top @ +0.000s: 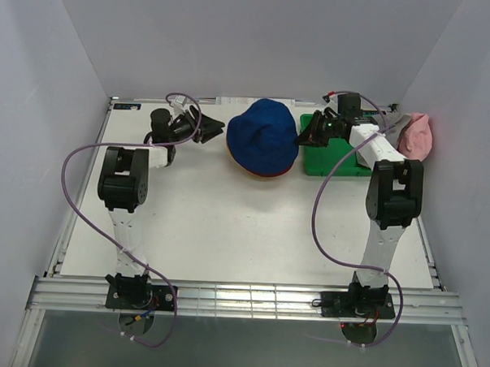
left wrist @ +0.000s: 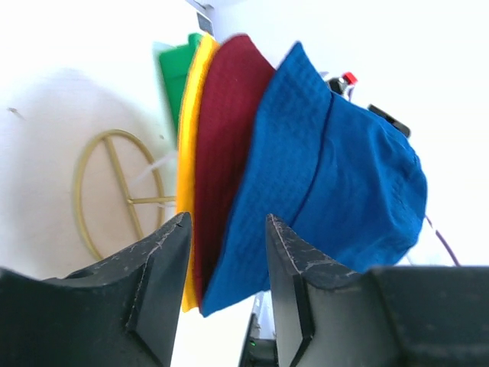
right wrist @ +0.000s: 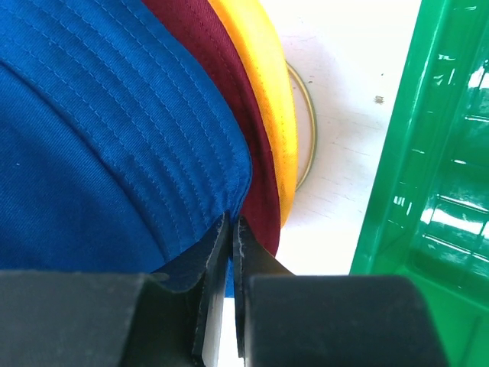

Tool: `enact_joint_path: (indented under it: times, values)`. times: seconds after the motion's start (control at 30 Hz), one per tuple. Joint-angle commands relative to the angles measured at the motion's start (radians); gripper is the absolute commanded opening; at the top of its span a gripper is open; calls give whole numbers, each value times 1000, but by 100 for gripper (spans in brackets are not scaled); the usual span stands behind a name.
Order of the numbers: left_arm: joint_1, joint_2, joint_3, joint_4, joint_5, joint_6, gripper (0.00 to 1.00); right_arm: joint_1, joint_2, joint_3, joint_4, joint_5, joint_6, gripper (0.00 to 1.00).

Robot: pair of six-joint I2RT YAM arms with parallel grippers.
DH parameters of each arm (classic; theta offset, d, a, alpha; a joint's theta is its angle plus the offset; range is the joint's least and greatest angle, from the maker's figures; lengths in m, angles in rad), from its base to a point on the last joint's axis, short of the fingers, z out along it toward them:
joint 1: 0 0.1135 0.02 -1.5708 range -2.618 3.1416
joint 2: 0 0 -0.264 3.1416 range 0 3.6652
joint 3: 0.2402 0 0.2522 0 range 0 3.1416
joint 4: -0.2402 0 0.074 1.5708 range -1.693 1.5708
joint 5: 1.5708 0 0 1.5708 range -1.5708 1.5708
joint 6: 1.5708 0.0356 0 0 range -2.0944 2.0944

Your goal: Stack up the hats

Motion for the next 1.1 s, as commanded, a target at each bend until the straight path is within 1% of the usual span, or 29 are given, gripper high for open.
enact_joint_path:
  times: [0.0,0.2,0.33,0.47,0.6,0.77,0.93,1.07]
  values:
    - [19,-91,25,-74,-37,99,54,5,7,59,-31,5,-44,10]
    - [17,-76,106,-96,-40,156,57,6,22,102,-70,6,-67,9]
    - [14,-17,188,-77,-3,152,58,14,44,134,-95,3,-82,9]
    - [7,15,243,-57,-9,156,60,28,81,224,-152,17,-99,9]
    - [-19,55,303,-59,2,171,60,40,113,281,-189,14,-99,9]
    - [-36,55,266,-77,-32,239,61,52,139,309,-205,18,-111,9]
    - [-44,66,246,-80,-25,260,61,69,168,355,-247,35,-137,9]
    - [-68,61,212,-94,-28,282,60,81,174,350,-255,43,-153,9]
